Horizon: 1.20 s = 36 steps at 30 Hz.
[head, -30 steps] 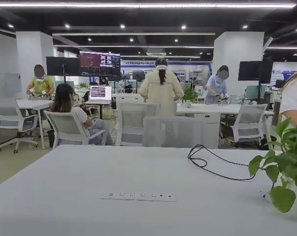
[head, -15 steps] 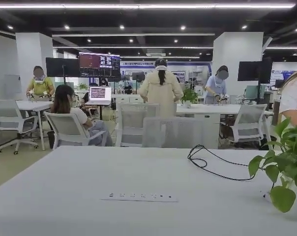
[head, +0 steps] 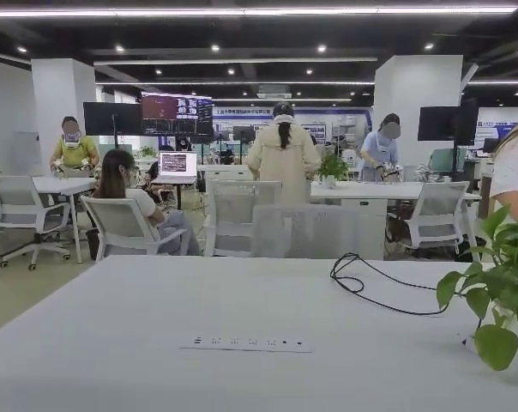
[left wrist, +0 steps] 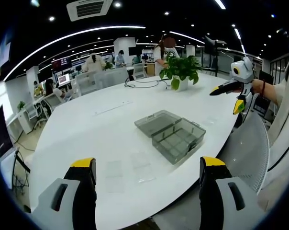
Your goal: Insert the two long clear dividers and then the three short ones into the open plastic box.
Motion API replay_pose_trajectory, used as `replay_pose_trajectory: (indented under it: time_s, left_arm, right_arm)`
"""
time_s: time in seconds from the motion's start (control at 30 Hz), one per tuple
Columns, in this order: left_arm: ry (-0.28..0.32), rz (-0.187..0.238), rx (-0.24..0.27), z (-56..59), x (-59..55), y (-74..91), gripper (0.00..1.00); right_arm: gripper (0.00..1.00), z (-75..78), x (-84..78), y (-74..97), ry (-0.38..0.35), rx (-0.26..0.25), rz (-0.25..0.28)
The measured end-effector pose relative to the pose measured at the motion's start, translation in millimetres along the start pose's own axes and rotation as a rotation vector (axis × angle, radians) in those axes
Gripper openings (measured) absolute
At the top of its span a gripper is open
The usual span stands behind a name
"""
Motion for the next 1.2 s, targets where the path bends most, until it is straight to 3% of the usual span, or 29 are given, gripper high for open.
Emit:
replay_pose_trajectory:
  time_s: [0.27,0.63,0.77,0.87,1.07,1.2]
  left_arm:
    - [-0.011,-0.007,-0.008,0.2,-1.4,1.2,0.9]
    - [0.021,-0.034,-0.009,-1.5,-9.5,-3.1,0.85]
    - [0.044,-0.089,0.019,-12.4,-19.3,-7.7,0.75]
    - [-0.007,-0.147,0.063,-22.5,-28.8,-13.3,0.7]
    - [0.014,-0.184,0.065,-31.0,-40.2,-28.8,0.62]
    - [0.04,-0.218,0.067,-52.5,-62.3,-40.8,0.58]
  right_arm:
    - [1.0,-1.0,-1.1,0.7,0.007,0.0,-0.013]
    - [1.0,-3.8,0.2,-0.3,0.015,0.003,-0.029]
    - [1.0,-3.4,3.8,-1.2,0.001,0.006,-0.016]
    - [0.99,-3.6,6.9,-2.8,0.001,0.008,-0.01]
    - [0.99,-4.0,15.4,-10.5,0.004,0.025,0.001]
    - [0.99,-3.5,19.4,-14.8,0.003,0.041,0.008]
Point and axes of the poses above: the centre of the closed fingertips' face, and the gripper's own axes: y roughly backward along the fingers, z roughly to its right, x roughly out of its top, the point moved 5 cm from there along y, roughly backward along the fingers, and after that the axes turned 14 degrees about -y, right-handed, at the moved point
